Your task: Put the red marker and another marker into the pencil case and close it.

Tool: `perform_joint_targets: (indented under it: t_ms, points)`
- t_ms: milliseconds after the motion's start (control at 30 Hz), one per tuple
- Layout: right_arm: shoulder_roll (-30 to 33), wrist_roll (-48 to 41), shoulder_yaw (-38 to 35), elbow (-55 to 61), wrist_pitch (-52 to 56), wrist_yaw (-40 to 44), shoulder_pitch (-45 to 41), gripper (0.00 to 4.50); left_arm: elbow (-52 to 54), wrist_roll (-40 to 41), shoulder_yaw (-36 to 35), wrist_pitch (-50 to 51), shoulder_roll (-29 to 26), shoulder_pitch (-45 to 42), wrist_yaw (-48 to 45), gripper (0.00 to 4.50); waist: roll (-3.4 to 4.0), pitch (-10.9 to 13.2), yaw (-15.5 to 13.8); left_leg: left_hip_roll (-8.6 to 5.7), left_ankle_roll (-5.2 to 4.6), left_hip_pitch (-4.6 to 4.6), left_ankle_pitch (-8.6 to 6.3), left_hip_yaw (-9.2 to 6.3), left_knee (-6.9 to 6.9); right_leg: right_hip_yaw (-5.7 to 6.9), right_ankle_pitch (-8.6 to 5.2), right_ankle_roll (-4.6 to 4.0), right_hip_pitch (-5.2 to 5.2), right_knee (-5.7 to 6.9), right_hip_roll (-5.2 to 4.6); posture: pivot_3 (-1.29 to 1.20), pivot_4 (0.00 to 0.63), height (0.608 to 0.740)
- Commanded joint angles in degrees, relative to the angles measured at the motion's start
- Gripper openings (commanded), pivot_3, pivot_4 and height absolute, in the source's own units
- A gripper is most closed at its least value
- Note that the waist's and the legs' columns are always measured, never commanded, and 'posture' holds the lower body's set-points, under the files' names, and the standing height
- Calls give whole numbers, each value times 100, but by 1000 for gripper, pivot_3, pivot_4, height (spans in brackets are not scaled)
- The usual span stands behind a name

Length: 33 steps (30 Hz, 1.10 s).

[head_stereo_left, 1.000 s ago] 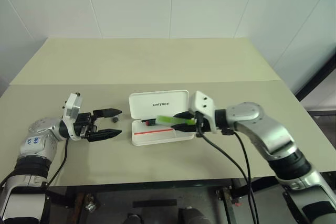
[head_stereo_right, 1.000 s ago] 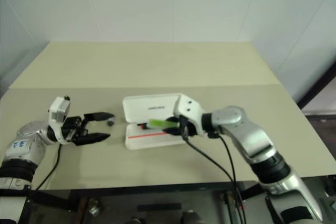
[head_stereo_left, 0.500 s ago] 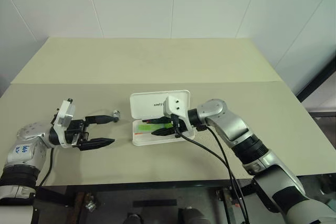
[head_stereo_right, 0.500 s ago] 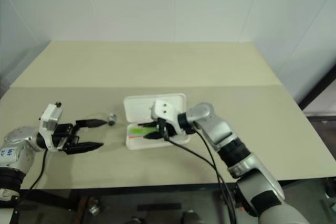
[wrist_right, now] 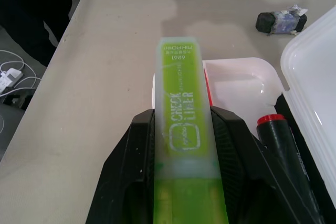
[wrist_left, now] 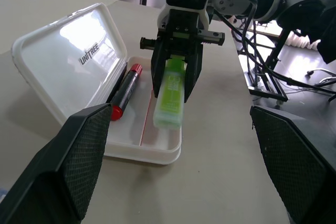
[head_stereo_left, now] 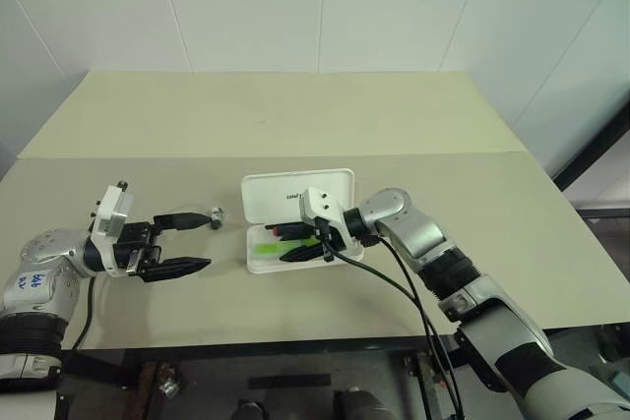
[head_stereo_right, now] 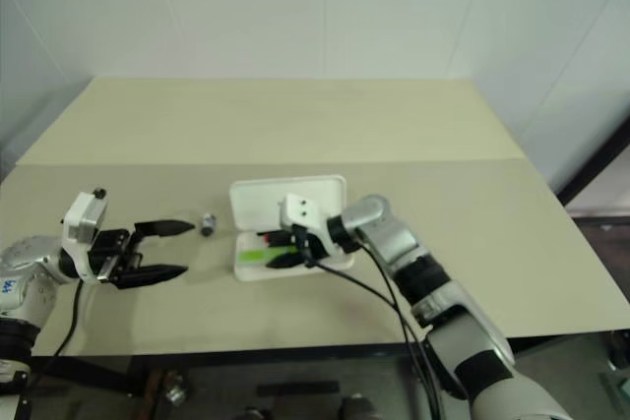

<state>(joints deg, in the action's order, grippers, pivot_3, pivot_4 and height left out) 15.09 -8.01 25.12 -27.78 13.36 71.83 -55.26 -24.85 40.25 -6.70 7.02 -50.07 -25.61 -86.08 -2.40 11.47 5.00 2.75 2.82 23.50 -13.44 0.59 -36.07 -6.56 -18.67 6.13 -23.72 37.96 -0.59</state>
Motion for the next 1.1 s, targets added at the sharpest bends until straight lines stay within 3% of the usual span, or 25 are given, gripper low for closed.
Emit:
perform_joint_targets:
  t_ms: [33, 600, 933, 1100]
  points:
    - [-75, 30, -161, -88, -197, 103, -140, 1124, 247, 6, -197, 63, -94, 76, -609, 4500, 0, 0, -2, 0, 0, 0, 0, 0, 0, 0, 0, 0, 0, 1, 0, 0, 150, 740]
    - [-258, 377, -229, -644, -510, 108, -127, 1124, 336, -79, -178, 131, -15, -25, -532, 4500, 0, 0, 11, 1, 1, -2, 0, -1, 0, 1, -1, -2, 0, 2, -1, 0, 150, 740]
    - [-158, 312, -456, -308, -335, 93, -182, 4440, 314, -121, -163, 132, 35, -79, -543, 4500, 0, 0, 9, 1, 1, -2, 0, -1, 0, 1, -1, -2, 0, 2, -1, 0, 150, 740]
    - [24, 45, -695, 732, 124, 139, -52, 4477, 374, -83, -211, 159, 91, -57, -445, 4500, 1, 1, 5, 3, 2, -1, -1, -2, 3, 1, -1, -2, -1, 1, -2, 0, 150, 740]
